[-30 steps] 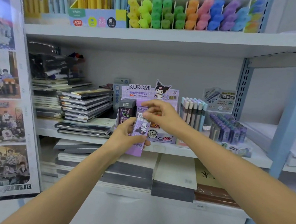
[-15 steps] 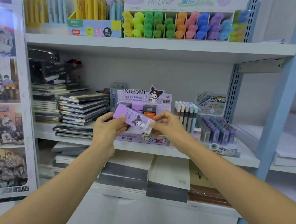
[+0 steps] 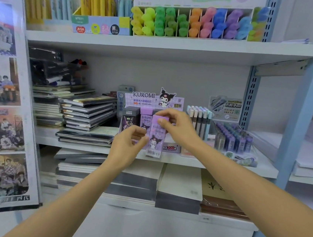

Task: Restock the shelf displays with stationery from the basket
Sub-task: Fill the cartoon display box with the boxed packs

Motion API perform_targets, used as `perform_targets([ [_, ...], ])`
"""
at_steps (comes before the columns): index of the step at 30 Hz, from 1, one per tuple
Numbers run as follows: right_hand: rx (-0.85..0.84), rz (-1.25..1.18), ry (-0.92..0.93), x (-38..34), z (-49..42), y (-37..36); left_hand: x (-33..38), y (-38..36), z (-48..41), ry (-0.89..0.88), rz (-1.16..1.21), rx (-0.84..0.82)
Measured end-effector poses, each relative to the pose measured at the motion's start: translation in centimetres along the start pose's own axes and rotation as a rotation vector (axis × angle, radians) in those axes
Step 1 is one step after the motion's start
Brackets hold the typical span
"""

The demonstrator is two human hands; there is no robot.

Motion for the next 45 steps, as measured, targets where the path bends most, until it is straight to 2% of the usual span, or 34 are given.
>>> perform_targets([
  [4, 0.233, -0.002, 0.025, -0.2, -1.9, 2.4, -0.4, -0.9, 0.6, -0.240, -0.505, -0.099],
  [6, 0.273, 0.025, 0.052, -0.5, -2.8, 2.6, -1.7, -1.8, 0.9, -0.244, -0.711, -0.173],
  [9, 0.273, 0.080, 0.082, -0.6, -3.9, 1.9, -3.6, -2.6, 1.2, -0.217, -0.853, -0.227],
  [16, 0.212, 0.169, 0.139, -0.2, -5.5, -1.9, -3.7, -2.5, 1.5, -0.300, -0.848, -0.174],
  [27, 0.000, 0.299, 0.153, 0.2, -7.3, -4.3, -4.7, -2.9, 1.7, -0.295, -0.865, -0.153],
  [32, 0.019, 0.401, 0.154, -0.1, -6.8, -5.9, -4.8, -2.9, 1.8, -0.286, -0.853, -0.148],
  [37, 0.142, 0.430, 0.200, 0.0, -5.7, -5.5, -4.8, -3.0, 1.8, -0.279, -0.869, -0.156],
  [40, 0.186, 0.533, 0.253, -0.5, -5.5, -5.8, -4.8, -3.0, 1.8, -0.281, -0.876, -0.150],
  [45, 0.099, 0.761, 0.184, 0.6, -6.1, -6.0, -4.6, -2.9, 1.8, -0.280, -0.895, -0.164],
])
Point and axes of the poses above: each hand's wrist, its own z-axis away from the middle knuckle, its own y-axis out of the back of the hand, x = y × z, the point moved 8 cm from there along -z, towards the middle knuckle, and after that the axes turned 4 degrees about -y, right-handed, at the moved point
